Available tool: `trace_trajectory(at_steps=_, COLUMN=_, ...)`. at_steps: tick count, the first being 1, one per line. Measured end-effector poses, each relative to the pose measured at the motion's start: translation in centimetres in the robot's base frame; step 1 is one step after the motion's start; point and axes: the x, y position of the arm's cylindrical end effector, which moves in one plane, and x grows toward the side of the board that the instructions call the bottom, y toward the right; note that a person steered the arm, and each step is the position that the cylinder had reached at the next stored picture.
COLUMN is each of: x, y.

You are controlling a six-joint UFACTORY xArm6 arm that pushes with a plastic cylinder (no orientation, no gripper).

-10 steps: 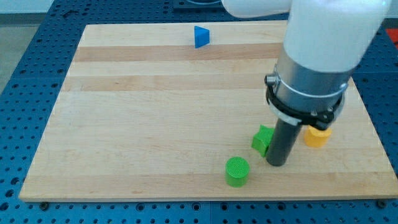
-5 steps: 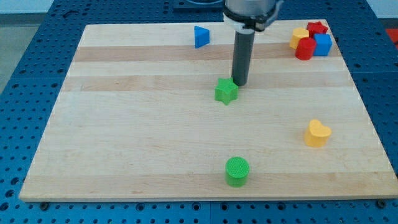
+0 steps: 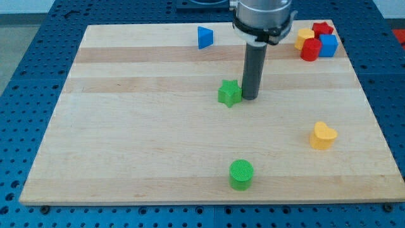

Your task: Slide green star closer to blue triangle

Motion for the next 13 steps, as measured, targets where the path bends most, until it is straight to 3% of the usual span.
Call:
trace_trajectory(at_steps=3, x=5.8, y=-1.9)
trace_trajectory(at_steps=4, x=5.7, y=-3.2)
trace_trajectory(at_steps=8, x=-12.6, y=-6.3)
trace_trajectory(at_steps=9, x=-12.2, y=-6.6)
trace_trajectory(at_steps=10, x=-8.0, y=-8.6)
trace_trajectory(at_steps=12, x=-3.1, y=-2.9)
trace_trajectory(at_steps=13, x=-6.6, y=1.7)
